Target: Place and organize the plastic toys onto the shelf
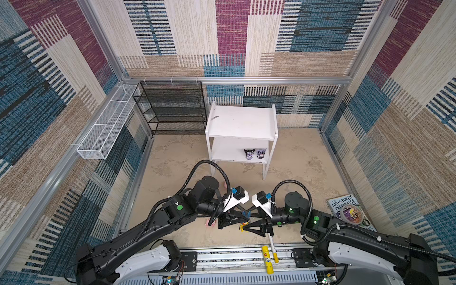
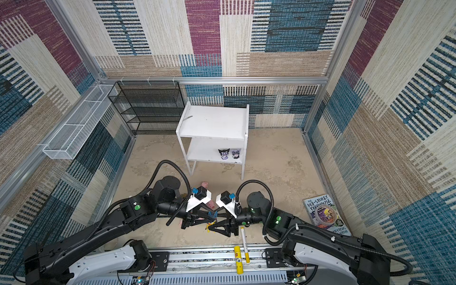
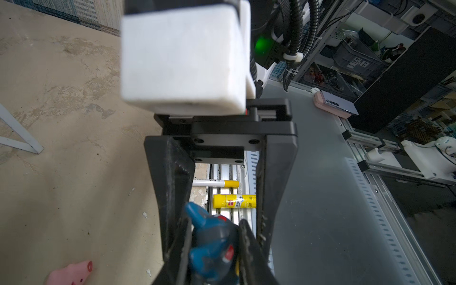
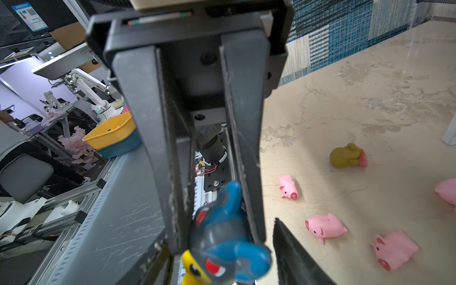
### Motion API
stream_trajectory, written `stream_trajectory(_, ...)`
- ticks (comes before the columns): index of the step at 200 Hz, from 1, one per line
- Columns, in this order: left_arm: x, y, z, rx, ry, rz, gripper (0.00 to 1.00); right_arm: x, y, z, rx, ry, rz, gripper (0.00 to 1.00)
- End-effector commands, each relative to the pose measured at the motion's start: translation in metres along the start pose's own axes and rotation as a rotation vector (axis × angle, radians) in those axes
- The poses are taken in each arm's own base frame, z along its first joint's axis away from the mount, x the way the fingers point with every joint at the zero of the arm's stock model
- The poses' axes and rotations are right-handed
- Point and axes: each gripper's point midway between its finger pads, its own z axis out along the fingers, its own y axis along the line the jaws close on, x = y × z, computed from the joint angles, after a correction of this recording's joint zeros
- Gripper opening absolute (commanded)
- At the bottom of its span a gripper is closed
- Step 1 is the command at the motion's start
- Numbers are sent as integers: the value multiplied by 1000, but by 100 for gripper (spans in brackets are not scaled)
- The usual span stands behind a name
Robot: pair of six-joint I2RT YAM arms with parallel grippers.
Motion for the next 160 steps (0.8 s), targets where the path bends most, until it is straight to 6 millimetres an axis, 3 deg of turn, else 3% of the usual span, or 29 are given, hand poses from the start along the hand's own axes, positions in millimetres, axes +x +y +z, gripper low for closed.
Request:
stream_trajectory(1,-7,0,-1,-6,-32,0,4,-7,2,1,-19,-34,-15,63)
stream_trajectory(27,-8,1,-1,-14,-36,6,4,-3,2,3,-26,-28,-9,63)
stream_trajectory(48,-8,2,-1,-18,-35,9,3,-1,2,3,-31,-28,-5,46)
stream_trajectory(64,-8,3,-2,-21,-34,13,3,1,3,3,-40,-30,-4,41)
stream_trajectory(87,-9,4,-4,-34,-37,21,3,4,3,3,-46,-29,2,43)
stream_trajectory(139,-14,3,-7,-44,-55,33,2,8,4,5,-63,-25,8,61)
stream_trajectory(160,-14,3,-8,-48,-63,34,2,10,3,6,-63,-24,12,62)
